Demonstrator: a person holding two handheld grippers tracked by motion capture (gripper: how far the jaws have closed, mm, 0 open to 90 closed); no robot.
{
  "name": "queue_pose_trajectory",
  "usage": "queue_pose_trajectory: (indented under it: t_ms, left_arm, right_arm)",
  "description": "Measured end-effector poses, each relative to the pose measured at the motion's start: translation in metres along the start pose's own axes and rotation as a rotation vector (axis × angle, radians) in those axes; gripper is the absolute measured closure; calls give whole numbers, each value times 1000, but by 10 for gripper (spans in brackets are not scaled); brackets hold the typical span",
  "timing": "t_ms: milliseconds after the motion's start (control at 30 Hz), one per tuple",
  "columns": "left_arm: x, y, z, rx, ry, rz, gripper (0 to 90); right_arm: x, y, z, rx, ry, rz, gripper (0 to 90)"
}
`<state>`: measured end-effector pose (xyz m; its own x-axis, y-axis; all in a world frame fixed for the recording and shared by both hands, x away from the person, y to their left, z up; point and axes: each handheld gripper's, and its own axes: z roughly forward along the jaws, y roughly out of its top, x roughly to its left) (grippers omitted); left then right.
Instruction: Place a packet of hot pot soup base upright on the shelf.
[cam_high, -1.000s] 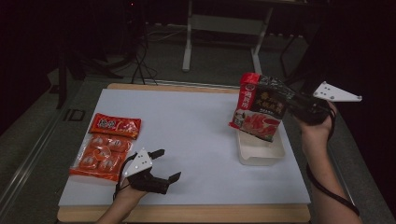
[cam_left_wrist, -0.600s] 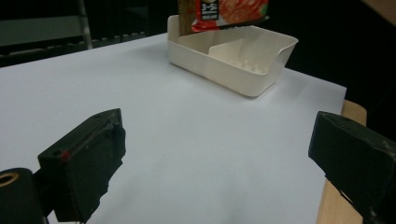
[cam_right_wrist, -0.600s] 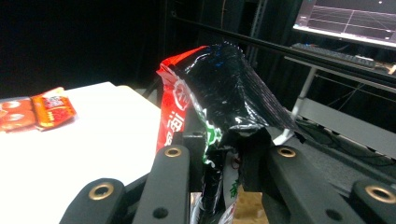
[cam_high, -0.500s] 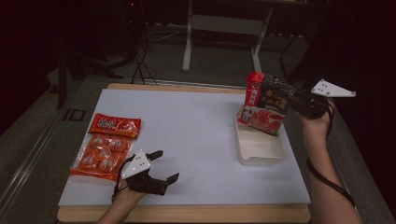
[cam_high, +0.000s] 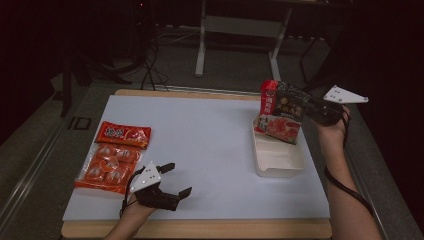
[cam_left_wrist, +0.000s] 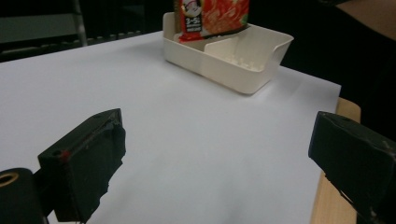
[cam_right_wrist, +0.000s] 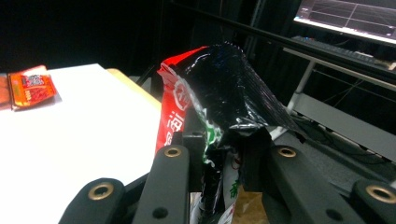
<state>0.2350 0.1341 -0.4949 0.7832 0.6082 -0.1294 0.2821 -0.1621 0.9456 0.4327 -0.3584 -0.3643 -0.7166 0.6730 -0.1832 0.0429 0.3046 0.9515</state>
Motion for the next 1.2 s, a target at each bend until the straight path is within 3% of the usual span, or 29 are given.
queue_pose_trajectory:
  t_ms: [167, 733, 1033, 1200]
  left_arm:
    - [0, 0, 0, 0, -3, 0, 45]
    - [0, -2, 1, -1, -5, 1, 44]
    - [0, -3, 1, -2, -4, 0, 44]
    - [0, -3, 1, 2, -4, 4, 45]
  right_arm:
    - [5, -4, 7, 33, 10, -27, 766]
    - [11, -16, 24, 44, 80, 20, 750]
    - [7, -27, 19, 7, 72, 87, 747]
    - [8, -32, 16, -13, 75, 87, 746]
